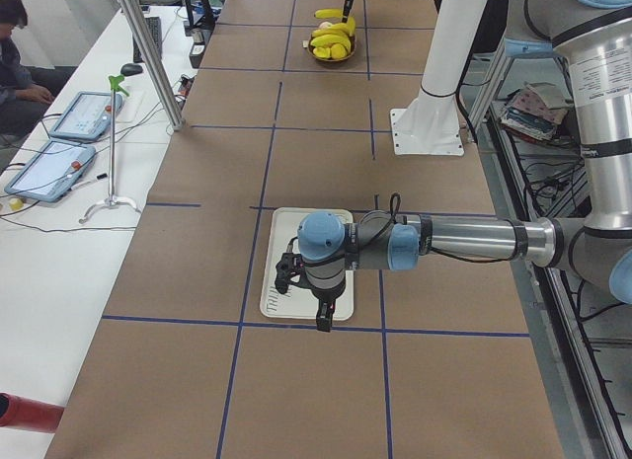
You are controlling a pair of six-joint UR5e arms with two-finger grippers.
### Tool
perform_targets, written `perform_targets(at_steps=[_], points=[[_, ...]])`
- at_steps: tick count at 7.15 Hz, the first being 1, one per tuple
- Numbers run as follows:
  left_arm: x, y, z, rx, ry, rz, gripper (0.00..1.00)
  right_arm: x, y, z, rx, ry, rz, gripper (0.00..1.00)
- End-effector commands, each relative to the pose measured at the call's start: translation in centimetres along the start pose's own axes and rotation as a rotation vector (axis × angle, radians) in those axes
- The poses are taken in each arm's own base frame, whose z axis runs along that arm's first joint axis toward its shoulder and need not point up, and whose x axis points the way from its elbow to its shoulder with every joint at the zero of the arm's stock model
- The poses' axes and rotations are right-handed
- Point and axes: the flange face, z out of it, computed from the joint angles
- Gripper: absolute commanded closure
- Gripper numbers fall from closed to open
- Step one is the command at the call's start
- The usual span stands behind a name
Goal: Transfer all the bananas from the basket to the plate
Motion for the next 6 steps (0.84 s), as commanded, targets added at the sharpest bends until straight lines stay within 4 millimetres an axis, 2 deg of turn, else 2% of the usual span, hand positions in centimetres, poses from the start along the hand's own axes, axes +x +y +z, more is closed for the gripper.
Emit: perform_targets(at_steps=[1, 2, 3, 4, 5, 6], points=[[2.2, -5.2, -2.5, 0.09, -0.007, 0.096, 0.0, -5.1, -1.1, -0.7, -0.015, -0.13, -0.032, 0.95], [3.0, -6.0, -3.4, 0.117, -0.006, 0.126, 0.0, -7.2, -1.7, -0.2, -0.035, -0.173, -0.046, 0.95], [3.1, -6.4, -3.5, 0.121, -0.005, 0.126, 0.0, -10.2, -2.4, 1.1, -0.052, -0.215, -0.072, 0.95], [5.3, -7.6, -4.7, 0.165, -0.007, 0.196, 0.0, -14.0, -2.5, 2.3, -0.074, -0.257, -0.075, 0.91], [7.1, -8.3, -4.0, 0.192, 0.003, 0.24, 0.0, -17.4, -2.1, 2.7, -0.087, -0.298, -0.072, 0.91], [10.5, -9.0, -2.1, 0.187, 0.03, 0.247, 0.0, -20.2, -1.7, 3.0, -0.096, -0.33, -0.065, 0.89]])
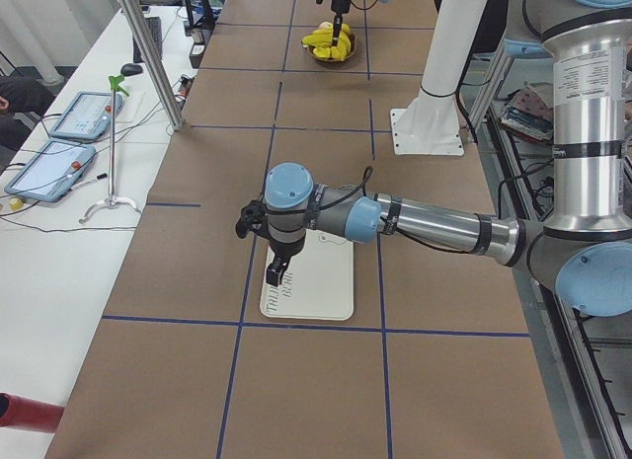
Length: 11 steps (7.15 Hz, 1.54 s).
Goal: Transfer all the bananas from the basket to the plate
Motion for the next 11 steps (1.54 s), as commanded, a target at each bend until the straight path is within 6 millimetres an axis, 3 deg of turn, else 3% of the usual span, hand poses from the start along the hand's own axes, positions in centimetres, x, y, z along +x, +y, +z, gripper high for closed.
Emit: perform_targets(at_steps=[1, 2, 3, 5, 7, 9, 11], points=[[7.1, -2.6, 3.9, 0.013, 0.069, -0.018, 0.01, -6.8, 0.9, 3.2, 0.002, -0.069, 0.034, 0.89], [11.0, -6.5, 3.5, 0.066, 0.137, -0.123, 0.03, -10.0, 1.8, 4.5, 0.025, -0.093, 0.031, 0.89], [16.4, -9.9, 3.3, 0.028, 0.267, -0.247, 0.04, -11.5, 2.0, 5.2, 0.031, -0.107, 0.021, 0.86], [27.9, -13.8, 4.3, -0.041, 0.377, -0.361, 0.04, -14.5, 2.5, 6.5, 0.016, -0.135, 0.033, 0.85], [36.1, -17.6, 3.7, -0.047, 0.43, -0.43, 0.03, -17.5, 2.9, 7.1, 0.038, -0.164, 0.023, 0.85], [44.1, -18.1, 5.8, -0.016, 0.428, -0.427, 0.03, -19.8, 2.8, 7.7, 0.041, -0.184, 0.011, 0.85], [46.6, -18.2, 5.9, -0.016, 0.439, -0.446, 0.03, -21.6, 2.2, 10.0, 0.072, -0.219, 0.001, 0.85]])
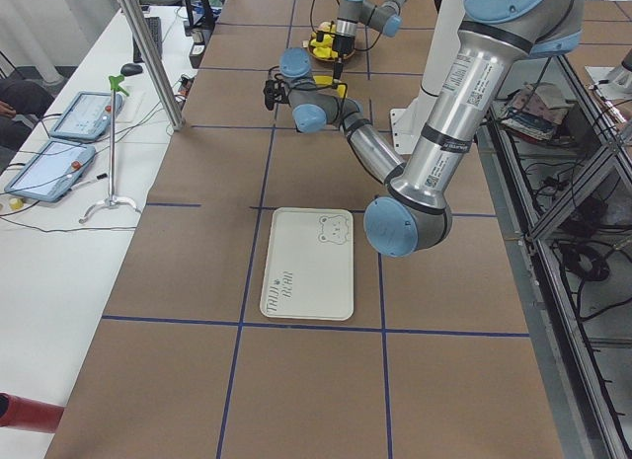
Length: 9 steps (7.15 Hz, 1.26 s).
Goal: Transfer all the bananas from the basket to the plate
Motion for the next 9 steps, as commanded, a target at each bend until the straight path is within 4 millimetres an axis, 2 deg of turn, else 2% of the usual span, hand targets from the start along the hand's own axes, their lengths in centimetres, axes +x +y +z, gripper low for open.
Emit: perform_targets(at_steps=[1, 4, 6, 7, 9], points=[[2.7, 0.7, 0.6, 0.005, 0.025, -0.024, 0.03, -0.4, 0.0, 3.1, 0.026, -0.077, -0.021, 0.85], [5.7, 2.6, 3.4, 0.05, 0.029, -0.045, 0.03, -2.8, 0.8, 4.5, 0.035, -0.095, -0.022, 0.87], [6.5, 3.4, 4.1, 0.037, 0.035, -0.075, 0.03, -6.9, 1.2, 4.7, 0.039, -0.019, -0.017, 0.88], [6.7, 3.8, 4.8, 0.06, 0.031, -0.077, 0.05, -7.9, 1.9, 4.8, 0.056, -0.021, -0.023, 0.88], [7.6, 3.8, 6.4, 0.076, 0.023, -0.093, 0.16, -8.6, 2.8, 4.5, 0.053, -0.042, -0.028, 0.87]])
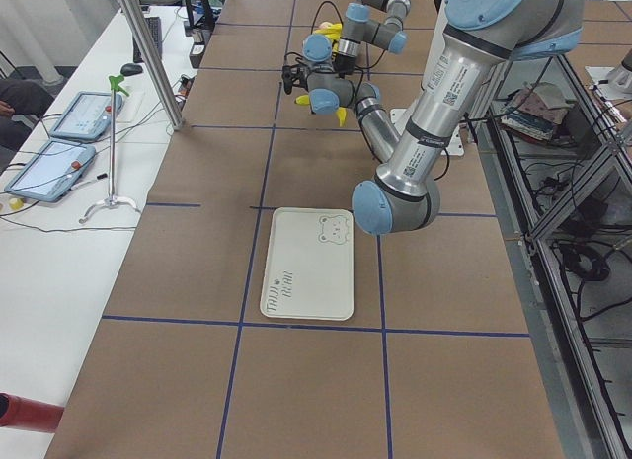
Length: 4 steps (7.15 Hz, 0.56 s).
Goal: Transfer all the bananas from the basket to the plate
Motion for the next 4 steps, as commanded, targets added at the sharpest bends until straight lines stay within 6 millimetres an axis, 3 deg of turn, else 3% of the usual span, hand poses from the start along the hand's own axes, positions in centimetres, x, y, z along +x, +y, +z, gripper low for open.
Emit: perform_targets(at_steps=[1, 4], points=[[0.33, 0.15, 0.97, 0.004, -0.006, -0.014, 0.21, -0.76, 0.71, -0.39, -0.002, -0.019, -0.004, 0.87], [0.26, 0.31, 1.11, 0.0, -0.008, -0.012, 0.43, -0.97, 0.82, -0.85, -0.002, -0.03, -0.005, 0.87]])
